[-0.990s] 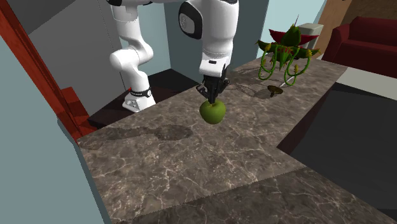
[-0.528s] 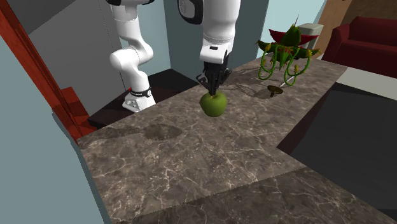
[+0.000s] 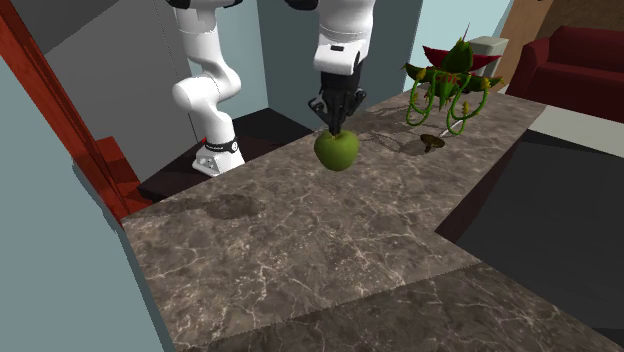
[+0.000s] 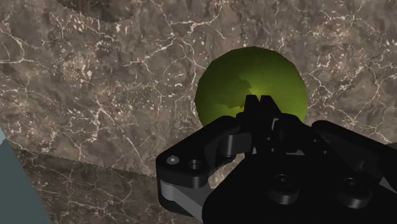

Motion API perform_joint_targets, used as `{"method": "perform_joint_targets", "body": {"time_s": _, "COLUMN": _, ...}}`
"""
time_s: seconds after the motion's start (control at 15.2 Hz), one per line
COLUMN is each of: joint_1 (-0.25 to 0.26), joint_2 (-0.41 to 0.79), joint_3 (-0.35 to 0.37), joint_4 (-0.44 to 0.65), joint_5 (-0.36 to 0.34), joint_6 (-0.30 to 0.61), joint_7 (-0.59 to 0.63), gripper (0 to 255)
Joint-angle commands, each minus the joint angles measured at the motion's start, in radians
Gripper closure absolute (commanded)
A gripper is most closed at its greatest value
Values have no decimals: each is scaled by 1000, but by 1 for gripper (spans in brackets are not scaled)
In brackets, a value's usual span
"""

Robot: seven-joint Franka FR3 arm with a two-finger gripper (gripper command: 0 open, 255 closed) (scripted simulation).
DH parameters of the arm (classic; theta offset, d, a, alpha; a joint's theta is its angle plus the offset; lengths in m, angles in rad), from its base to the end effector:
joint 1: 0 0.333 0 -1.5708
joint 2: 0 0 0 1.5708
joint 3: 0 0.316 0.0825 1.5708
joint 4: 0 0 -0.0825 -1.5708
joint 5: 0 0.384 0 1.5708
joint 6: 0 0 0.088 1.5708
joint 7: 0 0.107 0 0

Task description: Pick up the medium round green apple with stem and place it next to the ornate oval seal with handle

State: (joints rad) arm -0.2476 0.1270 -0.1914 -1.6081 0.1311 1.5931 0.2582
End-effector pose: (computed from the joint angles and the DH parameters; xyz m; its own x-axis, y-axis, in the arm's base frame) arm 0.5386 -0.2313 0.5381 0.7522 -0.6388 -0.1615 -0.6541 -0.7535 -0.0660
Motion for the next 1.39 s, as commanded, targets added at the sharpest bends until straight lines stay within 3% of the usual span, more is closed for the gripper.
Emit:
{"method": "perform_joint_targets", "body": {"time_s": 0.0, "joint_1": -1, "joint_2": 1, "joint_3": 0, "joint_4": 31, "joint_5": 0, "joint_6": -31, "joint_7": 3, "gripper": 255}}
{"method": "perform_joint_targets", "body": {"time_s": 0.73, "joint_1": 126, "joint_2": 20, "joint_3": 99, "joint_4": 66, "joint_5": 18, "joint_6": -17, "joint_7": 228, "gripper": 255}}
{"method": "perform_joint_targets", "body": {"time_s": 1.32, "joint_1": 238, "joint_2": 124, "joint_3": 179, "joint_4": 204, "joint_5": 26, "joint_6": -22, "joint_7": 422, "gripper": 255}}
